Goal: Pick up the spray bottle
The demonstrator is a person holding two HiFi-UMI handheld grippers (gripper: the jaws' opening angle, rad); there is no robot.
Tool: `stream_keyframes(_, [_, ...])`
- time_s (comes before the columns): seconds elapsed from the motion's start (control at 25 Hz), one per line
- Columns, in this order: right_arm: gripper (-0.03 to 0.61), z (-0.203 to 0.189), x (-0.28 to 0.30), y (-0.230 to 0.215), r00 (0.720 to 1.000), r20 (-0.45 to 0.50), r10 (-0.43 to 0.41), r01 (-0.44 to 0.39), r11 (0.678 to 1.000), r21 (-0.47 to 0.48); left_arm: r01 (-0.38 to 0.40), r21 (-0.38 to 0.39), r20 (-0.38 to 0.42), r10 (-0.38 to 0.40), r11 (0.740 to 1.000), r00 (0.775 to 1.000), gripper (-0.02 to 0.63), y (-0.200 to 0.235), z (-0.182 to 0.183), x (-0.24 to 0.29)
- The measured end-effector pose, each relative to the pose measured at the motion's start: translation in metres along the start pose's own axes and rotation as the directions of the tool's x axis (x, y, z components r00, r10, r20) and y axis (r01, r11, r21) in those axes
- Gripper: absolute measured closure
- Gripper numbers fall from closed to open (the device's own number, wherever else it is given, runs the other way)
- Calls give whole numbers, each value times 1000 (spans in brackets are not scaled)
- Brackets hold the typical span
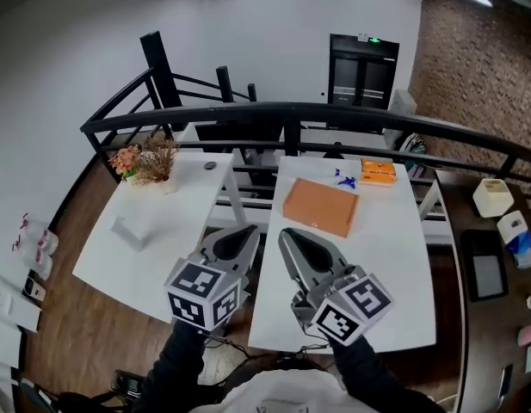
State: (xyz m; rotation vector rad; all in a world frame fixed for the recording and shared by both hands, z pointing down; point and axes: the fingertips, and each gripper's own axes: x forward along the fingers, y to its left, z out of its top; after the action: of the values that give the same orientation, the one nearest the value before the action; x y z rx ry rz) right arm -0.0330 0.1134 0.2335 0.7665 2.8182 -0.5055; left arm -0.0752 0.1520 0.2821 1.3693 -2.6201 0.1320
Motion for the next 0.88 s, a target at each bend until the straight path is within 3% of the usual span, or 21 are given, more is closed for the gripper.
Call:
stream_keyframes(0.12, [584, 17, 25, -16, 999, 31, -19, 20, 999, -26, 28, 44, 0, -28, 999, 1000, 615, 22, 25, 29])
stream_keyframes(0.36, [584, 34, 50, -83, 984, 105, -144, 145, 989, -5, 133, 93, -26, -131, 987, 991, 615, 43, 36, 107])
stream_keyframes(0.48, [584, 28, 62, -123, 968, 126, -219, 221, 975, -3, 208, 110, -48, -204, 972, 978, 615, 57, 35, 162])
stream_keyframes(0.56, [584, 19, 71, -157, 945, 138, -296, 300, 954, -3, 286, 137, -69, -279, 949, 958, 615, 65, 32, 212])
stream_keyframes(0.68, [584, -7, 84, -225, 880, 140, -454, 458, 889, 6, 432, 181, -99, -420, 883, 902, 615, 73, 16, 309])
stream_keyframes(0.88, [584, -48, 117, -335, 701, 83, -708, 712, 701, -38, 573, 162, -121, -560, 804, 820, 614, 111, -11, 457])
